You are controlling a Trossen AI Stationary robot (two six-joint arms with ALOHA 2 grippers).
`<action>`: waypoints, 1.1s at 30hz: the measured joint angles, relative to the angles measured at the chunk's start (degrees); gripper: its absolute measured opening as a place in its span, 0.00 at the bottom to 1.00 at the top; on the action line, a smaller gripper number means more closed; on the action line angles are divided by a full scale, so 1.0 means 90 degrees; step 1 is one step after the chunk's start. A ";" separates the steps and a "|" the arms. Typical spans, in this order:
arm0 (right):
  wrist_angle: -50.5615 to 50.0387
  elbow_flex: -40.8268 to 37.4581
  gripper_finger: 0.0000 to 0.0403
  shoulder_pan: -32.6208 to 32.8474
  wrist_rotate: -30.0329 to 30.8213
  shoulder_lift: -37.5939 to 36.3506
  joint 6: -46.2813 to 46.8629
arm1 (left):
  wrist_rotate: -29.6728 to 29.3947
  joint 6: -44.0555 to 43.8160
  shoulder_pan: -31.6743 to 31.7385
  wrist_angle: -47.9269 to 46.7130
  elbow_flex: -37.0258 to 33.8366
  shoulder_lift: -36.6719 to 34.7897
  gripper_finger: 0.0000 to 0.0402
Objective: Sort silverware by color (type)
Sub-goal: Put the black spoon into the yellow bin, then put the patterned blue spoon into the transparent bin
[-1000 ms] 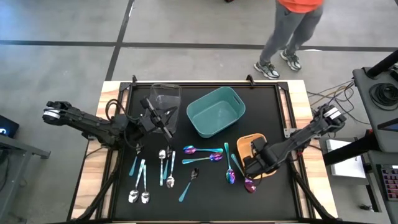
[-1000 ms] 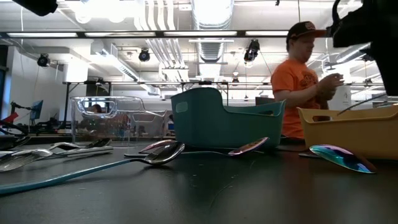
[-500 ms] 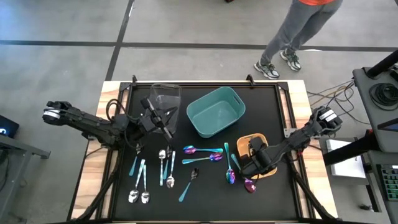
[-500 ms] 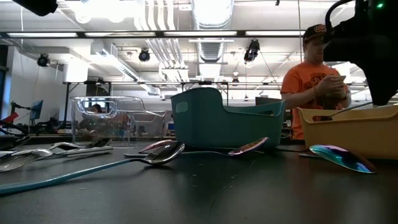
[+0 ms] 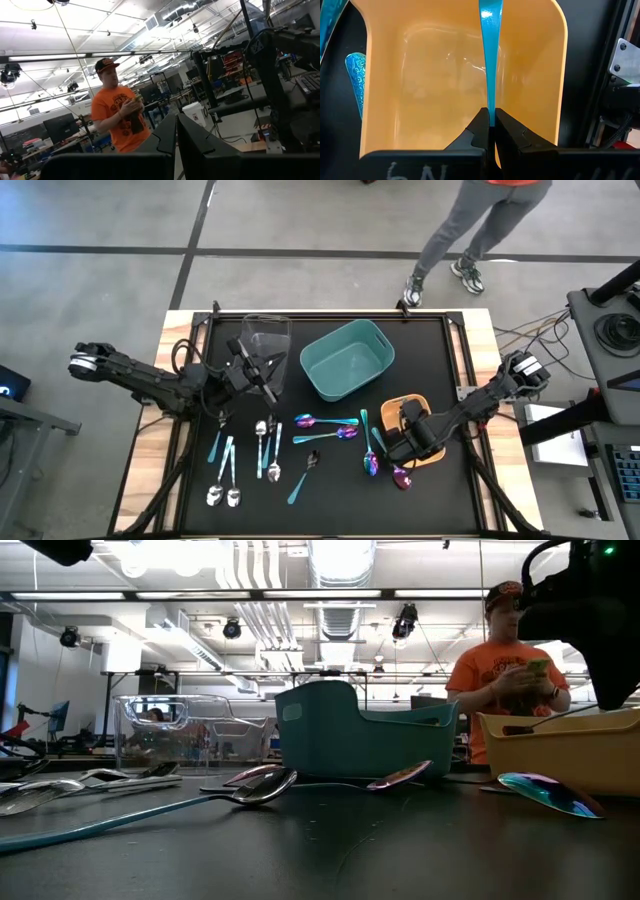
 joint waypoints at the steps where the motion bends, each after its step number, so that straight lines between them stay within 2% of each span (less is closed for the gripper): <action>1: 0.0003 -0.0002 0.02 0.0002 0.0017 0.0000 0.0000 | 0.0000 0.0000 0.0000 -0.0005 0.0000 0.0000 0.00; 11: 0.0176 -0.0002 0.03 0.0000 0.0308 0.0002 0.0000 | 0.0001 -0.0029 0.0000 -0.0009 0.0000 0.0000 0.00; 20: 0.0202 -0.0004 0.13 0.0001 0.0312 0.0002 0.0000 | 0.0002 -0.0070 0.0000 -0.0009 0.0002 0.0000 0.00; 33: 0.0268 0.0114 0.13 0.0002 0.0082 -0.0175 0.0002 | 0.0005 -0.0073 0.0000 -0.0011 0.0012 0.0000 0.00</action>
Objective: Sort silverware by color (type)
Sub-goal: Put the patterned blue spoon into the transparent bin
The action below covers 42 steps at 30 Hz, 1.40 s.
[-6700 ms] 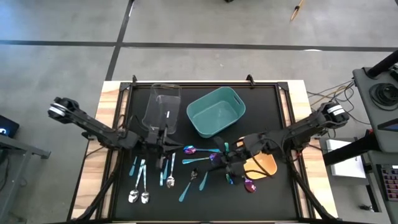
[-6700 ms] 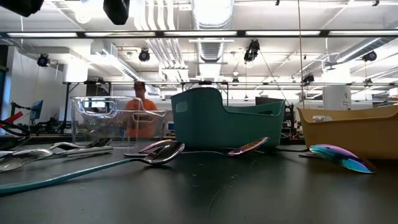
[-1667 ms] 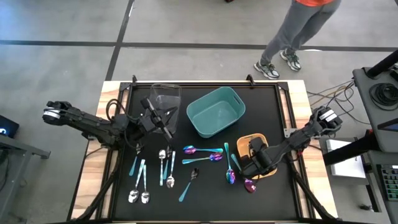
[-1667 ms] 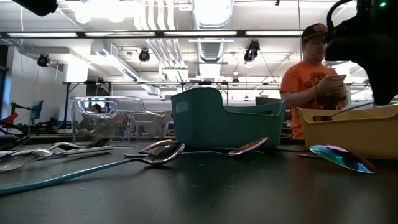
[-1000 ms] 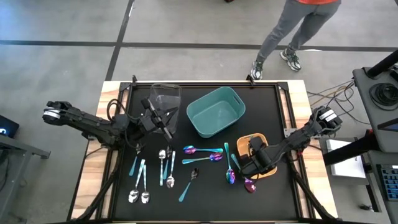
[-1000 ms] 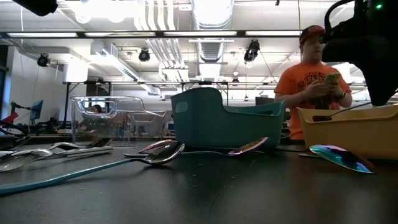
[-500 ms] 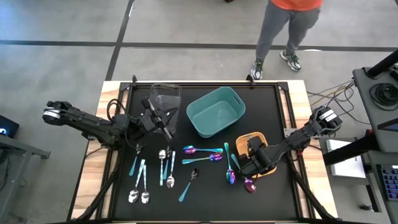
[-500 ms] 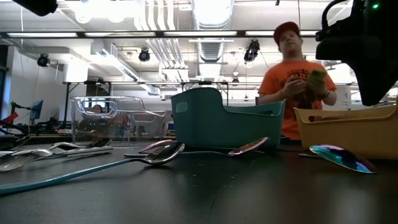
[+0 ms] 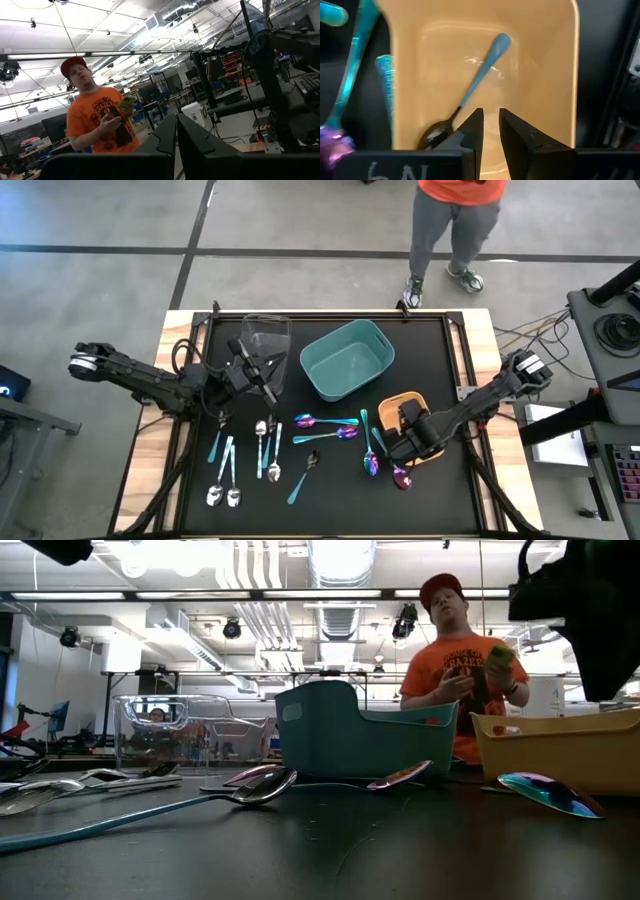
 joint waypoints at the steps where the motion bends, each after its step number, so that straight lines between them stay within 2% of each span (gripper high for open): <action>1: 0.0013 0.0066 0.13 0.0000 0.0000 -0.0002 -0.0002 | 0.0000 0.0000 0.0000 0.0000 0.0002 0.0000 0.00; 8: 0.0014 0.0521 0.13 0.0000 0.0258 -0.0012 -0.0083 | 0.0001 -0.0014 0.0000 -0.0015 0.0002 0.0000 0.00; 18: 0.0330 0.1067 0.13 0.0000 0.1529 -0.0012 -0.1055 | 0.0050 -0.0099 0.0000 -0.0027 0.0002 0.0000 0.00; 27: 0.1996 0.1101 0.13 0.0000 0.2437 -0.0012 -0.3545 | 0.0126 -0.0418 0.0000 -0.0110 0.0002 0.0002 0.00; 34: 0.3046 0.1098 0.13 0.0000 0.2455 -0.0046 -0.5539 | 0.0125 -0.0820 0.0000 -0.0416 0.0002 0.0002 0.00; 42: 0.3810 0.1096 0.13 -0.0129 0.2428 -0.0085 -0.7226 | 0.0121 -0.1325 0.0000 -0.0783 0.0002 0.0002 0.00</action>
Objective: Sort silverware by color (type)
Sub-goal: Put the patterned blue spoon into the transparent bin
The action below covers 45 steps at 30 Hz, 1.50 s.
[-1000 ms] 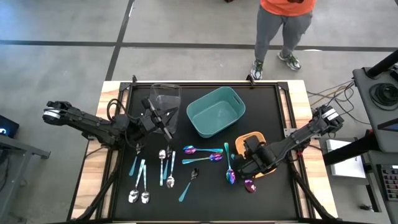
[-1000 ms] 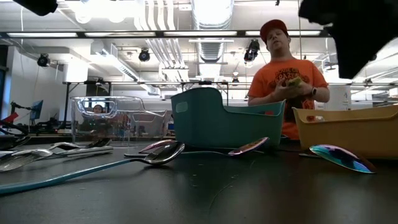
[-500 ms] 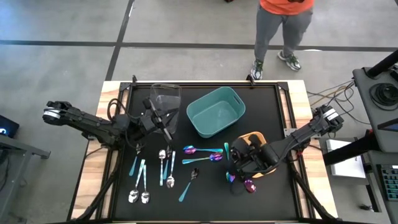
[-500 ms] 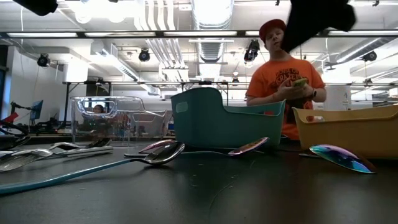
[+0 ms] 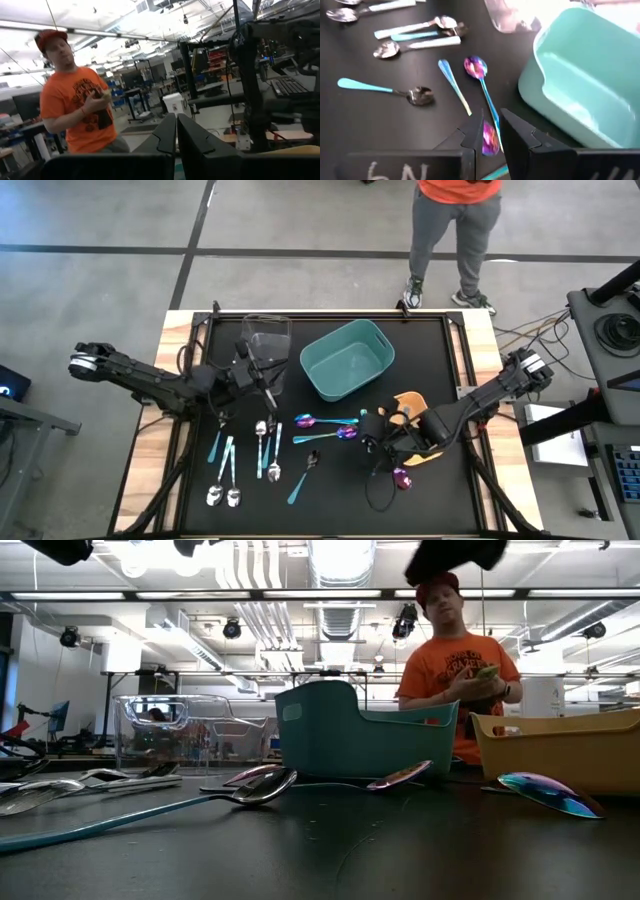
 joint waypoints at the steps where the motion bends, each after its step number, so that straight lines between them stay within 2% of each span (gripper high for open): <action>1: 0.0130 0.0000 0.13 -0.0041 -0.0032 -0.0014 -0.0224 | -0.0002 -0.0103 0.0000 -0.0101 0.0000 0.0000 0.00; 4: 0.0679 -0.0002 0.13 -0.0221 -0.0194 -0.0028 -0.1038 | 0.0000 -0.0432 0.0000 -0.0419 0.0000 0.0000 0.00; 7: 0.1407 -0.0030 0.13 -0.0507 -0.0669 -0.0029 -0.2021 | 0.0000 -0.0769 0.0000 -0.0583 0.0000 0.0002 0.00; 10: 0.2048 -0.0084 0.13 -0.0890 -0.1303 -0.0031 -0.2954 | -0.0002 -0.1141 -0.0010 -0.0731 0.0000 0.0002 0.00; 15: 0.2395 -0.0132 0.13 -0.1529 -0.2729 -0.0034 -0.4607 | -0.0002 -0.1366 -0.0100 -0.1059 0.0000 0.0001 0.00; 21: 0.2520 -0.0392 0.13 -0.2422 -0.3974 -0.0277 -0.5773 | -0.0002 -0.1266 -0.0114 -0.1093 0.0000 -0.0004 0.00; 26: 0.2556 -0.1032 0.13 -0.3144 -0.4672 -0.1085 -0.5977 | -0.0055 -0.1099 -0.0114 -0.1092 0.0000 -0.0019 0.00; 31: 0.3218 -0.2204 0.13 -0.3540 -0.4797 -0.2304 -0.5855 | -0.0068 -0.1346 -0.0114 -0.1093 0.0000 -0.0055 0.00; 34: 0.3971 -0.2957 0.13 -0.3532 -0.5107 -0.3020 -0.5606 | -0.0066 -0.1810 -0.0131 -0.1096 0.0000 -0.0056 0.00; 39: 0.4814 -0.3931 0.13 -0.3464 -0.5101 -0.3995 -0.4874 | -0.0012 -0.2592 -0.0224 -0.1248 0.0000 -0.0044 0.00; 42: 0.5132 -0.4353 0.13 -0.3394 -0.5100 -0.4426 -0.4389 | 0.0354 -0.2867 -0.0339 -0.1258 0.0000 -0.0044 0.00; 45: 0.5498 -0.4722 0.13 -0.3143 -0.5100 -0.4722 -0.4329 | 0.0811 -0.3126 -0.0492 -0.1301 0.0000 -0.0041 0.00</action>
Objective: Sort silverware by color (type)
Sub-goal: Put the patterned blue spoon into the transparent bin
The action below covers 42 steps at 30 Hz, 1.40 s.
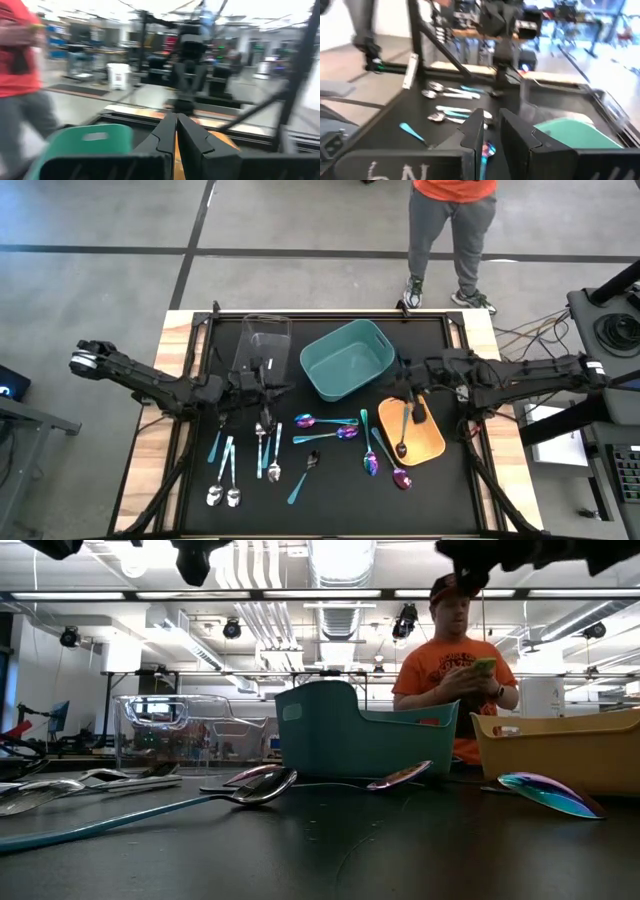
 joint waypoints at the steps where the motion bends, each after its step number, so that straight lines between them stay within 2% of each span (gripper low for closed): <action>1: 0.0197 -0.0124 0.13 0.0102 -0.0002 -0.0074 -0.0025 | 0.0049 -0.0123 -0.0061 -0.0043 0.0000 0.0000 0.00; 7: 0.0850 -0.0560 0.13 0.0545 0.0090 -0.0361 -0.0063 | 0.0073 -0.1572 -0.0356 -0.0598 0.0000 0.0005 0.00; 13: 0.0908 -0.0549 0.13 0.0582 0.0235 -0.0368 -0.0268 | 0.0132 -0.3732 -0.0904 -0.1709 0.0000 0.0107 0.00; 22: 0.0883 -0.0418 0.13 0.0577 0.0323 -0.0365 -0.0850 | -0.0027 -0.7257 -0.1683 -0.2474 0.0000 0.0557 0.00; 27: 0.0367 -0.0166 0.13 0.0530 0.0973 -0.0363 -0.0962 | 0.0098 -0.8648 -0.1889 -0.2505 0.0002 0.1052 0.00; 32: -0.0293 0.0261 0.13 0.0504 0.1239 -0.0393 -0.1061 | 0.0415 -0.9398 -0.2050 -0.2934 0.0516 0.1664 0.00; 34: -0.0387 0.0305 0.13 0.0511 0.1219 -0.0406 -0.1061 | 0.0743 -0.9628 -0.2048 -0.3562 0.0906 0.1824 0.00; 39: -0.0645 0.0295 0.13 0.0511 0.1217 -0.0394 -0.1071 | 0.1569 -0.9954 -0.2119 -0.6398 0.2104 0.2147 0.00; 42: -0.0660 0.0295 0.13 0.0511 0.1217 -0.0402 -0.1071 | 0.1946 -1.0078 -0.2159 -0.7755 0.2762 0.2347 0.00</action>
